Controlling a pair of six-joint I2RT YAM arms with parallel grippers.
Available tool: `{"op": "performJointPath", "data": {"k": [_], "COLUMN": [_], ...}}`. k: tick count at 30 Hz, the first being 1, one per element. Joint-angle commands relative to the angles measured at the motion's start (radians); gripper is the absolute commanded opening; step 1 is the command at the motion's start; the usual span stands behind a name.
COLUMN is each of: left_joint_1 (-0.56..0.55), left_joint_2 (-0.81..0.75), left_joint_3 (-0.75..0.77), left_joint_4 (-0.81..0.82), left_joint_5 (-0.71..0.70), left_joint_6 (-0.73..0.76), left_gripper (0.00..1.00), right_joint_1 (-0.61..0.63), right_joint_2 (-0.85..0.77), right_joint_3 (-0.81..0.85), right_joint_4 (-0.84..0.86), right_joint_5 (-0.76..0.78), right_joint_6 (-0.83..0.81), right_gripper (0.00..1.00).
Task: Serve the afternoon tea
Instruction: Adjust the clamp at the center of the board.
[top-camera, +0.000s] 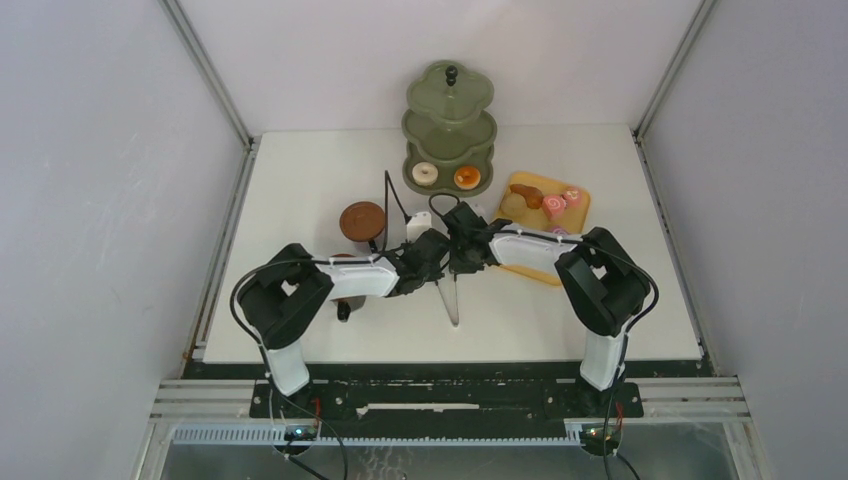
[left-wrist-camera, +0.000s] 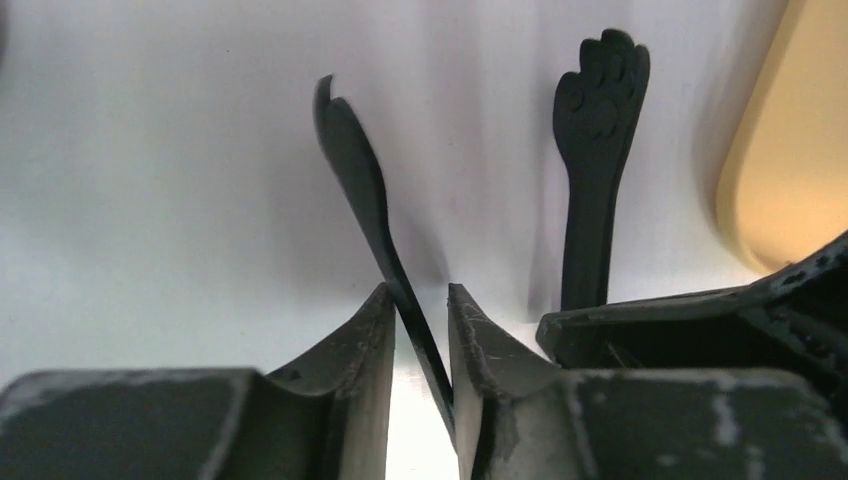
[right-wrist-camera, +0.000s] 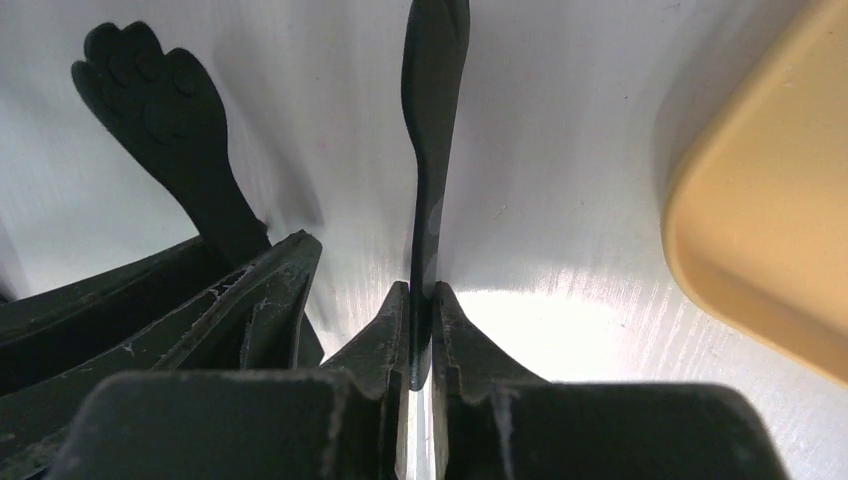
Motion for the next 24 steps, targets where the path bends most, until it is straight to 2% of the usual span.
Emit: {"op": "performJointPath", "data": {"k": [1,2,4,19,22,24], "left_joint_1": [0.013,0.014,0.017,0.048,0.048,0.047], "left_joint_2": [0.022,0.021,0.017,-0.044,-0.035,-0.032], "left_joint_3": [0.022,0.021,0.013,-0.088,-0.074,-0.065], "left_joint_4": [-0.002,-0.002,-0.003,0.021,0.022,0.023], "left_joint_5": [0.011,0.009,0.005,-0.013,0.005,0.015], "left_joint_6": [-0.002,-0.003,-0.005,-0.031,-0.031,-0.031], "left_gripper": [0.24,0.23,0.22,0.2,0.22,0.27], "right_joint_1": [-0.014,-0.016,-0.02,-0.091,-0.082,-0.075], "right_joint_2": [0.034,0.038,0.03,-0.084,-0.08,-0.072], "right_joint_3": [0.022,0.022,0.011,-0.086,-0.078,-0.064], "right_joint_4": [-0.028,-0.033,-0.04,-0.035,-0.023,-0.028], "right_joint_5": [0.03,0.033,0.045,0.059,0.041,0.03], "right_joint_6": [-0.011,-0.011,-0.009,-0.016,-0.023,-0.033], "right_gripper": [0.07,0.03,0.01,0.0,0.03,0.1]}}
